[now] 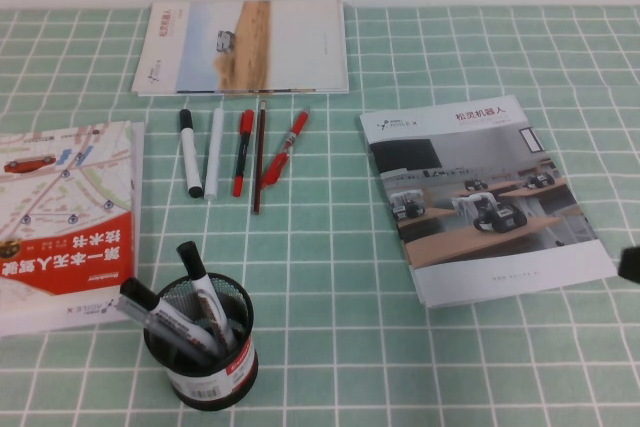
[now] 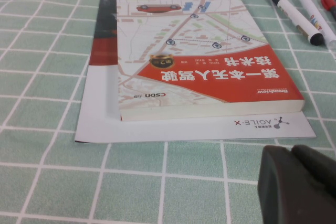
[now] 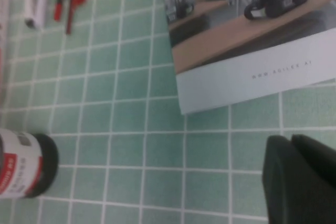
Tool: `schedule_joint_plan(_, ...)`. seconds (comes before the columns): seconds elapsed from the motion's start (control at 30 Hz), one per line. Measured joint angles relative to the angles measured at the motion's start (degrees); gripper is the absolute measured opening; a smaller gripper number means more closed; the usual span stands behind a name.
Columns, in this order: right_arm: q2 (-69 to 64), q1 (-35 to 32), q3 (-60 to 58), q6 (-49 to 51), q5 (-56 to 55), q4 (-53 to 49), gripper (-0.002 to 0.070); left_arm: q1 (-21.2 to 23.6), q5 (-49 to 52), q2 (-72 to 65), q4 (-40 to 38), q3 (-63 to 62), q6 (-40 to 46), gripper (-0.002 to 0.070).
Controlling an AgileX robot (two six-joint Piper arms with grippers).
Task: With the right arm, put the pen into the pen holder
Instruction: Pick up the pen on the table
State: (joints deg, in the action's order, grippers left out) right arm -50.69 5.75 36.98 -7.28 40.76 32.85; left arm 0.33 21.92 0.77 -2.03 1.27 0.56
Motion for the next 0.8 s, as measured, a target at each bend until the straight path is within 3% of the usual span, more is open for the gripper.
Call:
schedule_joint_plan(0.13,-11.14,2.95,7.82,1.52,2.36,-4.79,-0.002,0.0,0.0,0.0,0.0,0.0,0.0,-0.0004)
schedule_joint_plan(0.43,-33.24,17.0,26.69,13.41,4.5,-17.67,-0.002,0.0,0.0,0.0,0.0,0.0,0.0,-0.0004)
schedule_joint_plan(0.8,-57.61,26.2,54.49,18.88,9.47,-20.89,-0.002,0.0,0.0,0.0,0.0,0.0,0.0,-0.0004)
